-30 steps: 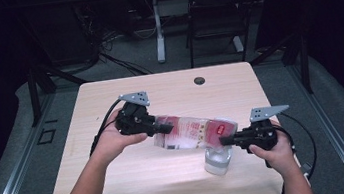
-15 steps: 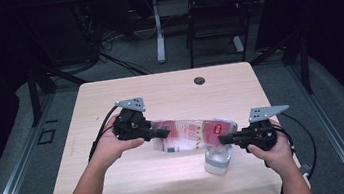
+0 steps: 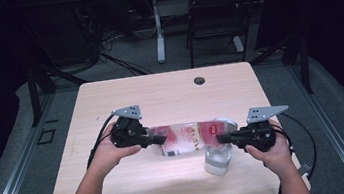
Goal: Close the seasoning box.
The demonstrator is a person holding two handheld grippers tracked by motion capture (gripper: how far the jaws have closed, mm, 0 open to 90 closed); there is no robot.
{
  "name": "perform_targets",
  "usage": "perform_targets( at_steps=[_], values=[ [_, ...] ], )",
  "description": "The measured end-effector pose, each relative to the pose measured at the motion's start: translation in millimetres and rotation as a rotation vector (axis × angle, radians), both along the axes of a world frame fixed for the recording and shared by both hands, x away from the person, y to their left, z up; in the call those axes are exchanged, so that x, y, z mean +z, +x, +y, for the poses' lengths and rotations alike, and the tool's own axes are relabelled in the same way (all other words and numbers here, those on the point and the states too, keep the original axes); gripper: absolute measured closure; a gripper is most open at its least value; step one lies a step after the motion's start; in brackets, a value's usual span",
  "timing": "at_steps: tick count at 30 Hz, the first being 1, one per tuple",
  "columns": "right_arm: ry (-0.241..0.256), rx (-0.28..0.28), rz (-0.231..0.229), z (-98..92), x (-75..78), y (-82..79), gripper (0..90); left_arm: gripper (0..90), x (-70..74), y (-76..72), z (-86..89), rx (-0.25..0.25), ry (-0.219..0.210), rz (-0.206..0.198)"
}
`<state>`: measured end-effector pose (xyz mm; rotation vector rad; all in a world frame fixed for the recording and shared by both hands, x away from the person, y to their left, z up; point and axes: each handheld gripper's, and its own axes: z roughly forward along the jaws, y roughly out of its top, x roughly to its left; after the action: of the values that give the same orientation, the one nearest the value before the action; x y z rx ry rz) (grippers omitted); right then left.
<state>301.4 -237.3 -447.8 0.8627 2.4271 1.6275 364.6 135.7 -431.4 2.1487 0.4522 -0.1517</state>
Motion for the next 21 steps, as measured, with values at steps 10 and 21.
perform_targets(
  at_steps=[10, 21],
  values=[
    [-0.021, 0.009, -0.035, 11.4, 9.1, -4.7, 90.0, 68.4, -20.4, -4.8, 10.9, 0.008, -0.031, 0.015],
    [-0.059, 0.030, -0.041, 23.5, 15.7, -1.7, 90.0, 65.4, -40.9, -9.8, 16.8, 0.013, -0.037, 0.010]
  ],
)
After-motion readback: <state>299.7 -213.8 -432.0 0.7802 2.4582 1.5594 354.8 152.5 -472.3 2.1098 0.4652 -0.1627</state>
